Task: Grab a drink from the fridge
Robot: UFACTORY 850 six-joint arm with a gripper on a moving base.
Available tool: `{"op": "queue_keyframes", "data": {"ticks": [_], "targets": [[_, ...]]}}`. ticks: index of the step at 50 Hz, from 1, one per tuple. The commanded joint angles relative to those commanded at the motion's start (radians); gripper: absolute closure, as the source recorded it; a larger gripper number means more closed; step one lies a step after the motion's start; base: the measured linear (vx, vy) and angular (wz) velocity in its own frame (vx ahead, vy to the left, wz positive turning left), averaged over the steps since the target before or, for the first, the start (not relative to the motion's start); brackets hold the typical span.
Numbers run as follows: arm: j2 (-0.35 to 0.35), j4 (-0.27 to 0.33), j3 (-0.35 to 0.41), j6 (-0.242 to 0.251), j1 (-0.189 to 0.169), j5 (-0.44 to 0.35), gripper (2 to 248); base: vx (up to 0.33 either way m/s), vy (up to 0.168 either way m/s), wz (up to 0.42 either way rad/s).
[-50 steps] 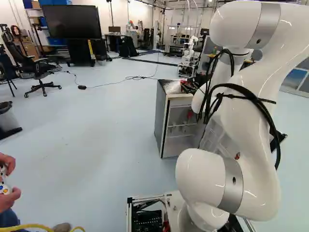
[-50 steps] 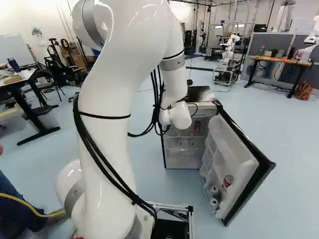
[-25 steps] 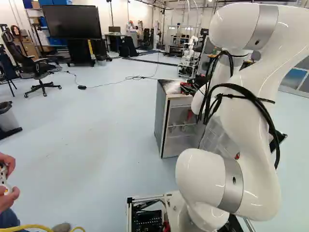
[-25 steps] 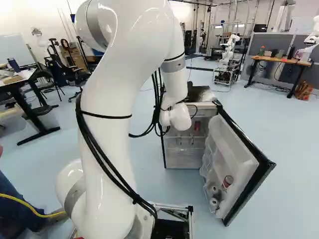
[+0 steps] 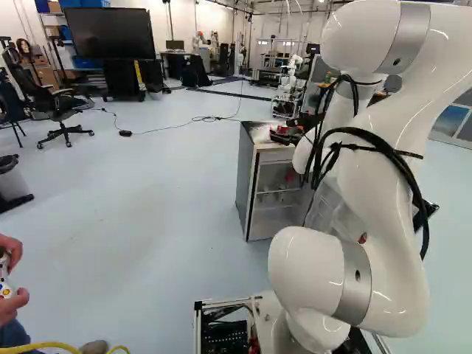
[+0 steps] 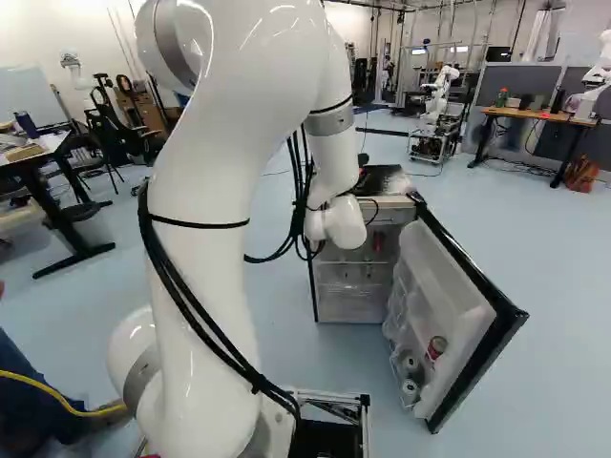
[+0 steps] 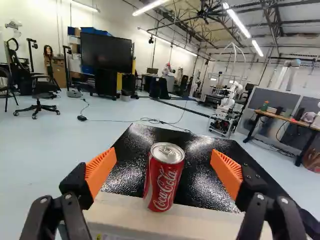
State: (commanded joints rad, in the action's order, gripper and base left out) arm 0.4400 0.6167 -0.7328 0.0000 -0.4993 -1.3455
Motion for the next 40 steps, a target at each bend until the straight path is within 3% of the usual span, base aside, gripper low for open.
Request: {"op": "queue_keyframes", "data": {"ticks": [19,40], "targets": [[-0.105,-0.022,0.079,0.000,-0.051,0.013,3,0.000,0.000,0.000],[-0.137,-0.079,0.059,0.000,-0.112,0.133,3,0.000,0.000,0.000]]}}
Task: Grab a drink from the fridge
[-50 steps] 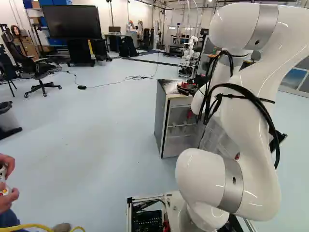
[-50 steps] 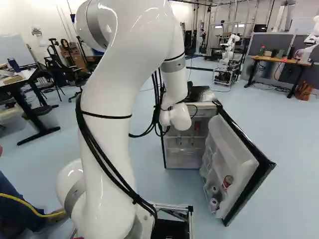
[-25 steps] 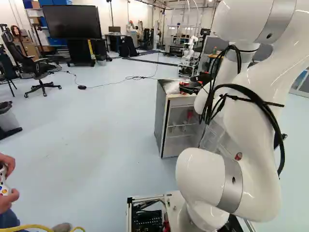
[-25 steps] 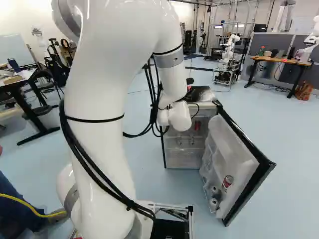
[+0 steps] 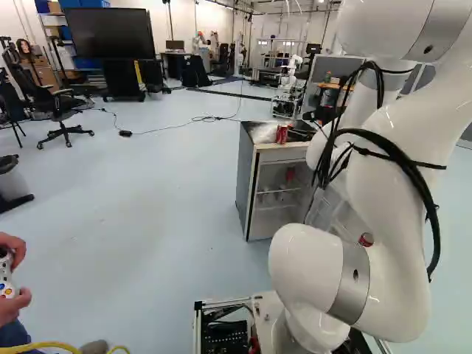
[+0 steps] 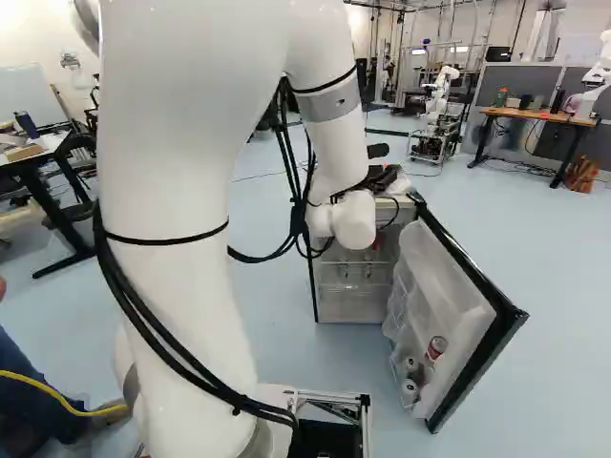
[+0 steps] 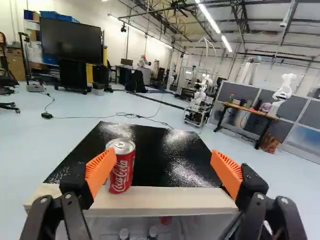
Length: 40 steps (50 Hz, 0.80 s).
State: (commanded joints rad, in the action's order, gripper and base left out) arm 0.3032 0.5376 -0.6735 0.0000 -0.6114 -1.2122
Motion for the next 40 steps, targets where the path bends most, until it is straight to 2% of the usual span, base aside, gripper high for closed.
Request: {"op": "queue_keyframes", "data": {"ticks": [40], "targets": [[-0.012,-0.101,-0.091,0.000,-0.102,0.313,3,0.000,0.000,0.000]]}}
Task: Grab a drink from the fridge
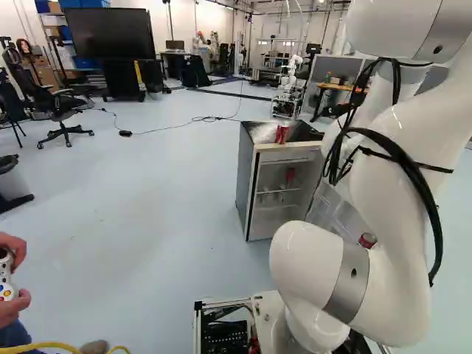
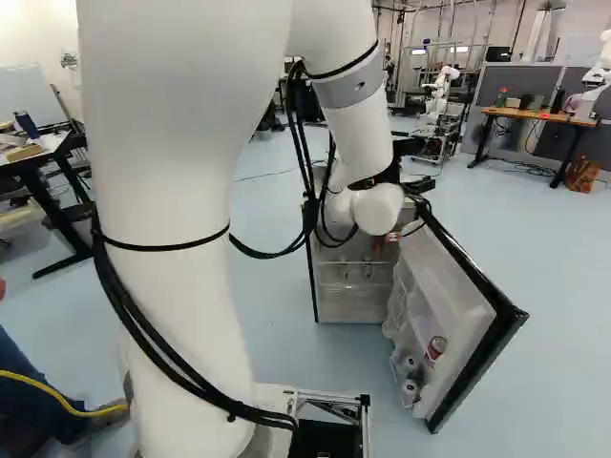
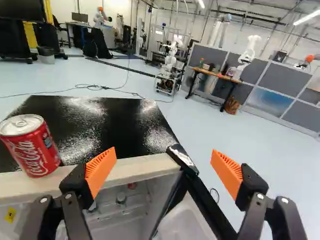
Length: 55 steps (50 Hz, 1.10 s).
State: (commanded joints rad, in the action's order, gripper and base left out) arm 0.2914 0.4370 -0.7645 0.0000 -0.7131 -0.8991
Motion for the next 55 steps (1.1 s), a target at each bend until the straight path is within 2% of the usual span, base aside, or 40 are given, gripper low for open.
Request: {"op": "queue_keyframes", "data": {"ticks": [26,55], "targets": [[-0.016,-0.065,-0.047,0.000,-0.072,0.184,3,0.000,0.000,0.000],[0.007,-0.139,-0.145,0.000,-0.132,0.391,3,0.000,0.000,0.000]]}}
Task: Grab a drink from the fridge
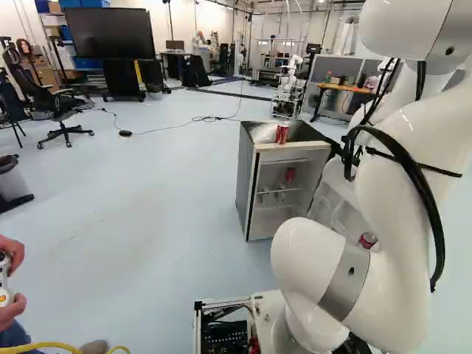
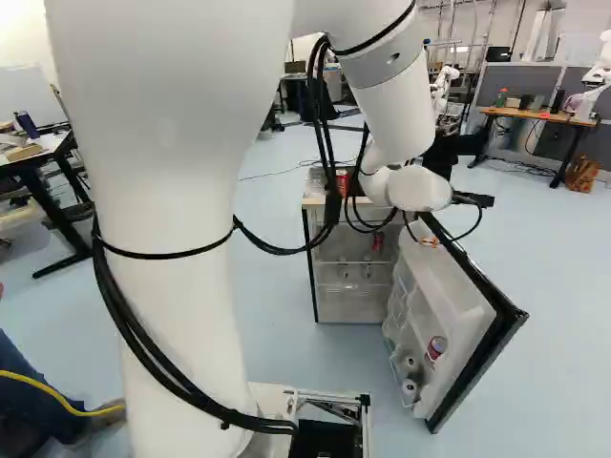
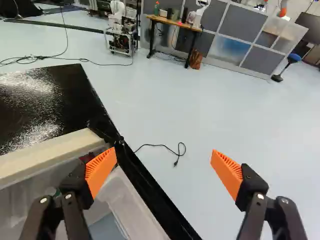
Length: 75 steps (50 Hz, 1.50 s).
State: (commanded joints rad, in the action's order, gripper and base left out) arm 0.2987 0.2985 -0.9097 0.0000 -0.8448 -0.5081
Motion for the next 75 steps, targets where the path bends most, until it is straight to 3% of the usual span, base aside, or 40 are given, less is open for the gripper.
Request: {"op": "queue_keyframes", "data": {"ticks": [43,75], "targets": [[0.056,-0.109,-0.173,0.000,-0.075,0.367,3,0.000,0.000,0.000],[0.123,-0.189,-0.338,0.000,-0.105,0.684,3,0.000,0.000,0.000]]}}
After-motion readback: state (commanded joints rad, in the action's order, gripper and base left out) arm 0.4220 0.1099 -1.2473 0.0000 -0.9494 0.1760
